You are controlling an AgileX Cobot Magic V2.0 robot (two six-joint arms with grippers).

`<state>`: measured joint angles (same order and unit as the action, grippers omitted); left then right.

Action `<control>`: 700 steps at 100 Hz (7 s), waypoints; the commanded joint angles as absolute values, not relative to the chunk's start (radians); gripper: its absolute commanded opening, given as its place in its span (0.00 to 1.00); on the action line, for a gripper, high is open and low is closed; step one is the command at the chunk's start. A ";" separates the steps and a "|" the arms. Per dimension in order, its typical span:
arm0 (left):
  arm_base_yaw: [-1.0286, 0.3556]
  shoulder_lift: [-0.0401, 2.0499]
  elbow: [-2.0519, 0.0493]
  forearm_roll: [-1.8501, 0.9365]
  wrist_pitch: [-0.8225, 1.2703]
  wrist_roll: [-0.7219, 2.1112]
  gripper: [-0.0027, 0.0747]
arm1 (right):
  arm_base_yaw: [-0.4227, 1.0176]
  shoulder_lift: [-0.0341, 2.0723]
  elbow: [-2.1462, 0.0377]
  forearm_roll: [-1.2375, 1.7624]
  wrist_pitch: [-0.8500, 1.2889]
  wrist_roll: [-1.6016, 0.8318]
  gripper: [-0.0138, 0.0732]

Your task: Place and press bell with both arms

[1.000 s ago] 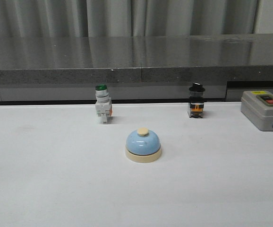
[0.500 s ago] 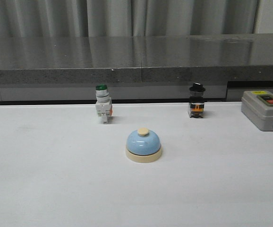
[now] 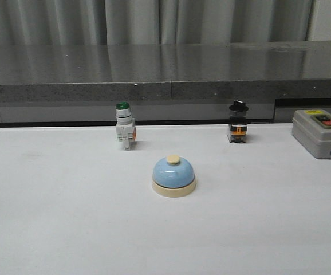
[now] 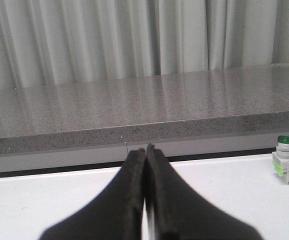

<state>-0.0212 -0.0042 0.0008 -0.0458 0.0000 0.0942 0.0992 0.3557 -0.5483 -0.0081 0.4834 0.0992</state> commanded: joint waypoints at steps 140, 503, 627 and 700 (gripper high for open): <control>-0.019 -0.035 0.042 -0.051 -0.071 0.086 0.01 | 0.471 1.642 -1.367 0.150 0.827 -0.051 0.09; -0.019 -0.035 0.042 -0.051 -0.071 0.086 0.01 | 0.106 0.383 -0.502 0.052 0.365 -0.040 0.09; -0.019 -0.035 0.042 -0.051 -0.071 0.086 0.01 | 0.106 0.278 -0.353 0.000 0.223 -0.040 0.09; -0.019 -0.035 0.042 -0.051 -0.071 0.086 0.01 | 0.106 -0.028 0.013 0.000 0.048 0.009 0.09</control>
